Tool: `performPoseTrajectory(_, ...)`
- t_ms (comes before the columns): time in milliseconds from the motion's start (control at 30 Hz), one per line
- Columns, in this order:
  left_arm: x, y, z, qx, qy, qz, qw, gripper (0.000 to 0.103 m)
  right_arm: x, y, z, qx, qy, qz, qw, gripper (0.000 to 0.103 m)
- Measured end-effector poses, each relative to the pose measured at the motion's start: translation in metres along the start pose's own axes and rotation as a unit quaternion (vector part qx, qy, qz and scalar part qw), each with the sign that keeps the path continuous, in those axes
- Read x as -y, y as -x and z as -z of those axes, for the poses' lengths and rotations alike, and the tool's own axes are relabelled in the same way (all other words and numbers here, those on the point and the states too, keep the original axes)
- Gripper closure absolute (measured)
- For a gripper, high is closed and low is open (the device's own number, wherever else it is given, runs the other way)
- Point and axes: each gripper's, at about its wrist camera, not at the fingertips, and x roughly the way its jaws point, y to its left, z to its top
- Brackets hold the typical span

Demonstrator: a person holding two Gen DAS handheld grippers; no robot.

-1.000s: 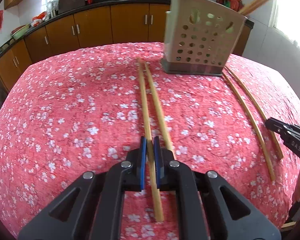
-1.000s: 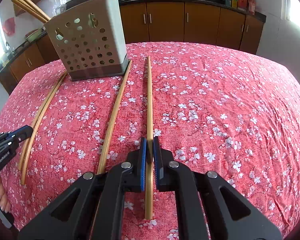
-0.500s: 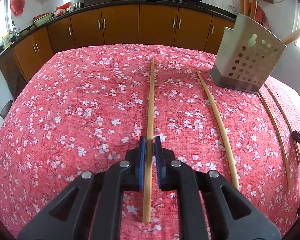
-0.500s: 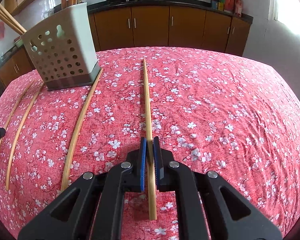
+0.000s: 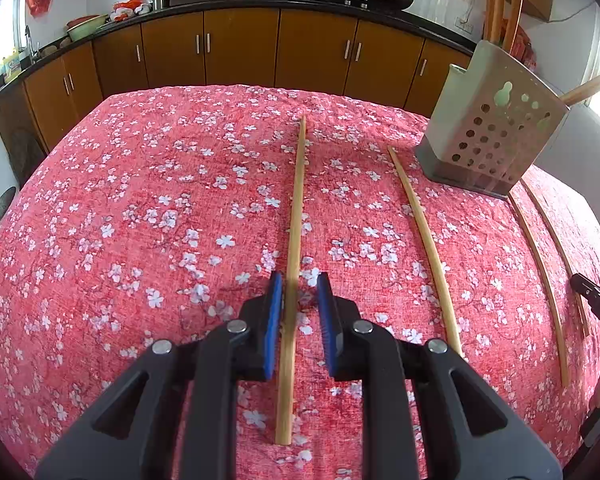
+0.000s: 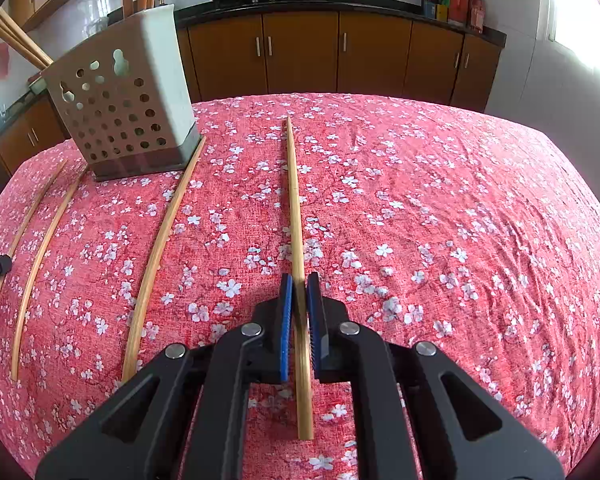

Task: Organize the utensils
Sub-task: 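Grasp a single chopstick with the left tool while the right tool grasps another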

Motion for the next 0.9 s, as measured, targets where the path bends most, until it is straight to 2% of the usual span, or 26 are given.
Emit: performPoseTrajectory(900, -0.0016, 0.0013, -0.0001, 0.000, 0.004, 0.003, 1.0000, 0.083, 0.0006, -0.0002, -0.0001, 0.000, 0.000, 0.000, 1.000, 0.093)
